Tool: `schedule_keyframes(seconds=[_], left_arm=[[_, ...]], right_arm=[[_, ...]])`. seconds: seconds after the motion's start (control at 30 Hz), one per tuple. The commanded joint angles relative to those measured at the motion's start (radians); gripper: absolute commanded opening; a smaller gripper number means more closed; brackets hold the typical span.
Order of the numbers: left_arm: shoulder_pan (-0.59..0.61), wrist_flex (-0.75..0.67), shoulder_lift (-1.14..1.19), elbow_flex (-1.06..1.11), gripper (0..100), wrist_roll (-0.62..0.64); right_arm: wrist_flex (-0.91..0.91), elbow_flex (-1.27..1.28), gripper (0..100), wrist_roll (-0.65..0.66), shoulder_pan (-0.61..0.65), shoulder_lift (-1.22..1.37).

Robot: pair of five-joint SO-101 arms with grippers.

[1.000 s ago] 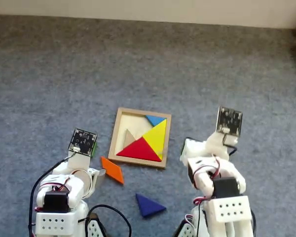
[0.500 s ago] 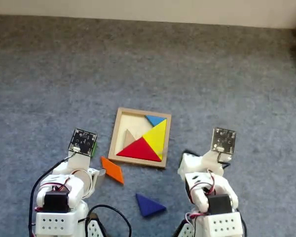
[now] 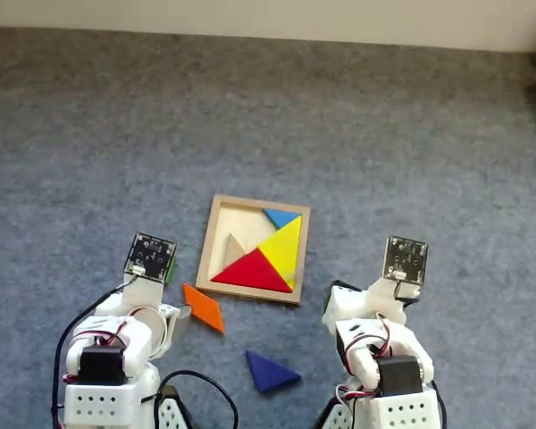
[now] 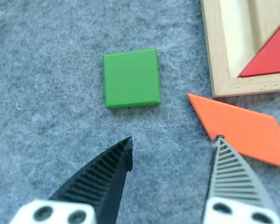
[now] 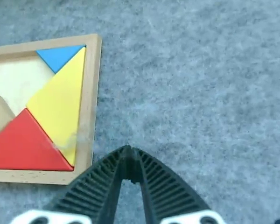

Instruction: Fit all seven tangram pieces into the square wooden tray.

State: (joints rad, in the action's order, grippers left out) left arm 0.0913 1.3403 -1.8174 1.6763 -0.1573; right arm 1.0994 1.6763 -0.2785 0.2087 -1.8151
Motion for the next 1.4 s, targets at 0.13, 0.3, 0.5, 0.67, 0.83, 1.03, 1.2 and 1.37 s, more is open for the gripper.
schedule_keyframes(seconds=[0.13, 0.3, 0.5, 0.67, 0.83, 1.03, 1.2, 1.37], left_arm=[[0.058, 0.008, -0.004, -0.107, 26, 0.002], [0.231, 0.0, -0.004, -0.183, 26, 0.002], [0.259, -0.06, -0.005, -0.182, 26, 0.0], [0.254, -0.048, 0.002, -0.275, 26, -0.103], [0.252, 0.002, 0.005, -0.386, 26, -0.11], [0.251, 0.002, 0.15, -0.506, 26, -0.161], [0.197, 0.008, 0.53, -0.644, 26, -0.221], [0.127, -0.006, 0.871, -0.719, 26, -0.219]], right_arm=[[0.001, 0.137, 0.5, 0.012, -0.015, -0.016], [0.001, 0.137, 0.5, 0.012, -0.015, -0.016], [0.001, 0.137, 0.5, 0.012, -0.015, -0.016], [0.001, 0.137, 0.5, 0.012, -0.015, -0.016], [0.001, 0.137, 0.5, 0.012, -0.015, -0.016], [0.001, 0.137, 0.5, 0.012, -0.015, -0.016], [0.001, 0.137, 0.5, 0.012, -0.015, -0.016], [0.001, 0.137, 0.5, 0.012, -0.015, -0.016]])
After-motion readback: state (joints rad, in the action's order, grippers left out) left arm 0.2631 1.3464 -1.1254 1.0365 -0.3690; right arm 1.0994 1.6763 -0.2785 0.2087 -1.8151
